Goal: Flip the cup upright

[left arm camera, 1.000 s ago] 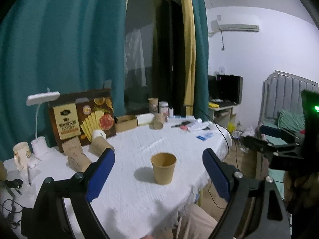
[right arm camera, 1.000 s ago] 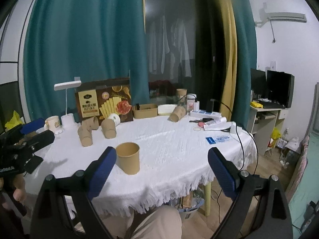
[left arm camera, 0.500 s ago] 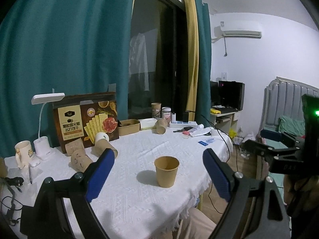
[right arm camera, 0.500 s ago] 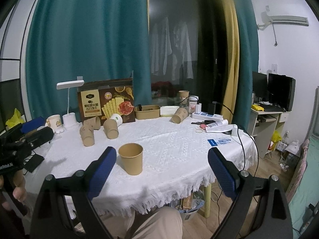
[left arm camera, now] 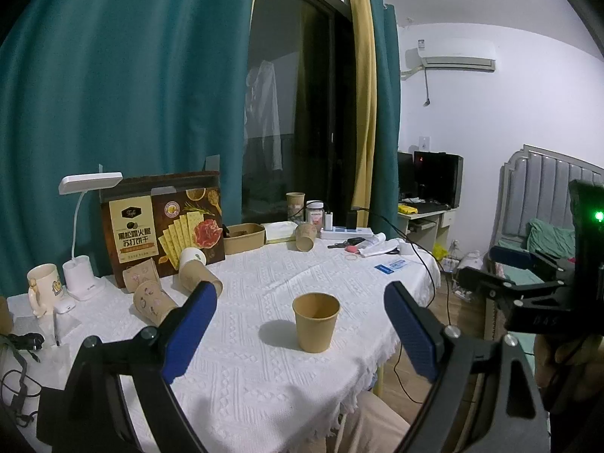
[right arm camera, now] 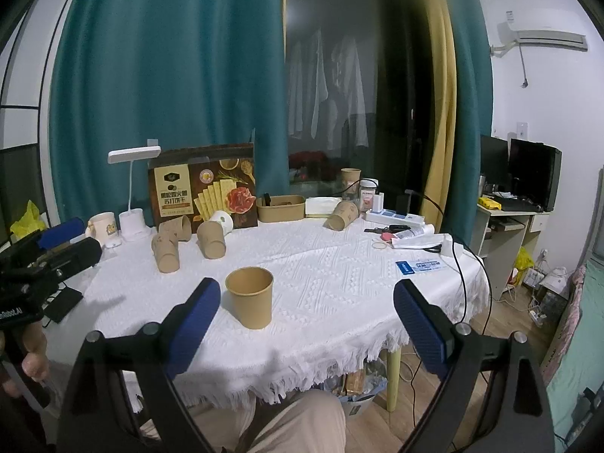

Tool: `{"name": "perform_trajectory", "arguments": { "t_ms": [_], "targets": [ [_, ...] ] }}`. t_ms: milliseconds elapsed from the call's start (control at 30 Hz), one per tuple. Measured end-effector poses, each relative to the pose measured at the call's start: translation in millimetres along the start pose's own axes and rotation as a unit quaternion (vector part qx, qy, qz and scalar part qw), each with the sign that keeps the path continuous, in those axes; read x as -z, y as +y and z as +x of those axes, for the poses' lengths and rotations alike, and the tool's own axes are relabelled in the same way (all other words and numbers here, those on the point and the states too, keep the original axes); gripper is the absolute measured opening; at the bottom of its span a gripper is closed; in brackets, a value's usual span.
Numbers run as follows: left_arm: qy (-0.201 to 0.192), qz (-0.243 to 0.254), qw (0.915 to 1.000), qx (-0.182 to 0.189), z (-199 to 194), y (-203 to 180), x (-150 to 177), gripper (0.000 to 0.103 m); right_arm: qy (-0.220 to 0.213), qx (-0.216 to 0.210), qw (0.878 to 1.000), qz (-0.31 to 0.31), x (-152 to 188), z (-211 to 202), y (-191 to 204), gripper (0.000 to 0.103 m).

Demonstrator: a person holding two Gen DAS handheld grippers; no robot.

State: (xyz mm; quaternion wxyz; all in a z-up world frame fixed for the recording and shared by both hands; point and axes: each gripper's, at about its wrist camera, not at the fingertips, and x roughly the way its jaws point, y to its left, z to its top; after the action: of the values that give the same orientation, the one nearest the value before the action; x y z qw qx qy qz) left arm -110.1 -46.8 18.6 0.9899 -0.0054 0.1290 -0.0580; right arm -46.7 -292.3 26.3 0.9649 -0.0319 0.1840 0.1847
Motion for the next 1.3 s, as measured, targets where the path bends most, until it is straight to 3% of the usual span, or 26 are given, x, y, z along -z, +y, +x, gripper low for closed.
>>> {"name": "perform_trajectory", "arguments": {
  "t_ms": [1300],
  "targets": [
    [-0.002, -0.001, 1.0, -0.002, 0.1, -0.4, 1.2, 0.09, -0.001, 0.006, 1.0, 0.0, 4.6, 1.4, -2.2, 0.092]
  ]
}}
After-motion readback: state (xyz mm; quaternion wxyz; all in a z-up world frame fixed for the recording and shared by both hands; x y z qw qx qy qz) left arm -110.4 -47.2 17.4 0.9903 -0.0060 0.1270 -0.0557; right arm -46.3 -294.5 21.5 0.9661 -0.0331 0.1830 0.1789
